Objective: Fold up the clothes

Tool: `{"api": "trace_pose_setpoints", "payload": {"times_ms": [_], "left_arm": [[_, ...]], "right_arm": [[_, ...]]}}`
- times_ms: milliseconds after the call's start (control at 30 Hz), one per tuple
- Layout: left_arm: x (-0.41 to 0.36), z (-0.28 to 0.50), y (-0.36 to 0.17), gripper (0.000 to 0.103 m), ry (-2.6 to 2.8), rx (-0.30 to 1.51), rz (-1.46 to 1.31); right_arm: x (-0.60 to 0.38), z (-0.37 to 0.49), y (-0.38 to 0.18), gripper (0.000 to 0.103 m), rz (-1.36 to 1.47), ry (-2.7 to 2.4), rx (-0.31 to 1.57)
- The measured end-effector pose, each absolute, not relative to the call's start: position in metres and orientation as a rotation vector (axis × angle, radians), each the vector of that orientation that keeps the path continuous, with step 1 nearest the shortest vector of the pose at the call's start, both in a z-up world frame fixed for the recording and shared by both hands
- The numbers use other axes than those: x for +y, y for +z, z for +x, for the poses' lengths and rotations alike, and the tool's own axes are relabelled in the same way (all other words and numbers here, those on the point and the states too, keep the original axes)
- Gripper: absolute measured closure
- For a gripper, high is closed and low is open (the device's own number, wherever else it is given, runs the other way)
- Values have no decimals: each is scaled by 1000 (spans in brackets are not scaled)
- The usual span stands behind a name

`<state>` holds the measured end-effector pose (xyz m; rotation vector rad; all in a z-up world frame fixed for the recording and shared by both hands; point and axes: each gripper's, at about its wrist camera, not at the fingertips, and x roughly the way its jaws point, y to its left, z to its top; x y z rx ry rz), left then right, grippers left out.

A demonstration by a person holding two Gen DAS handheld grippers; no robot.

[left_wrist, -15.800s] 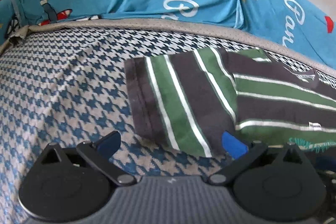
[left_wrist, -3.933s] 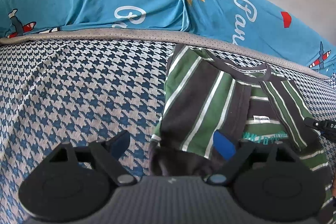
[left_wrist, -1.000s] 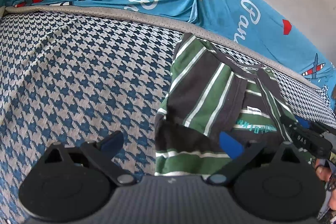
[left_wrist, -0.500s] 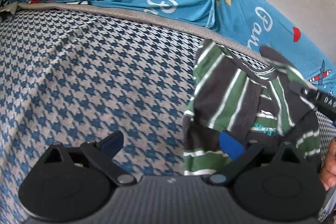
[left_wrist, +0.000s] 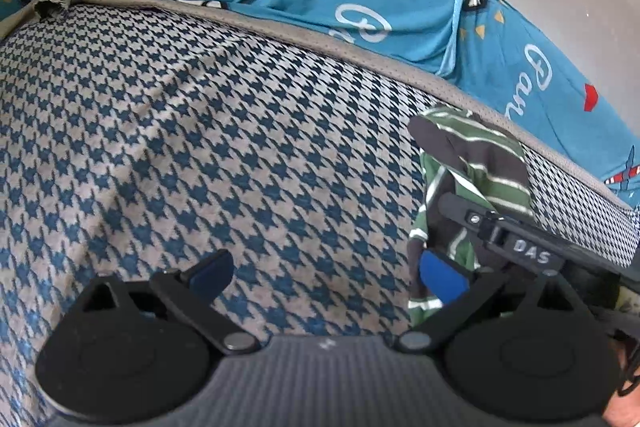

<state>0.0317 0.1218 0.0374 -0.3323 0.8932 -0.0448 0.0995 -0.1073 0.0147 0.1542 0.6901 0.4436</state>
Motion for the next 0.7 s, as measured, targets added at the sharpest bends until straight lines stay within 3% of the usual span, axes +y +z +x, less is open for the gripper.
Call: {"api": "trace_pose_setpoints", "payload": {"times_ms": [467,700], "left_arm": [[102,26,30,0,-105,907,-280],[77,7,15,0,-118,879,-180]], "right_arm": [[-172,68,52,59,316,398,632],[-211,23,45,59,347,275,672]]}}
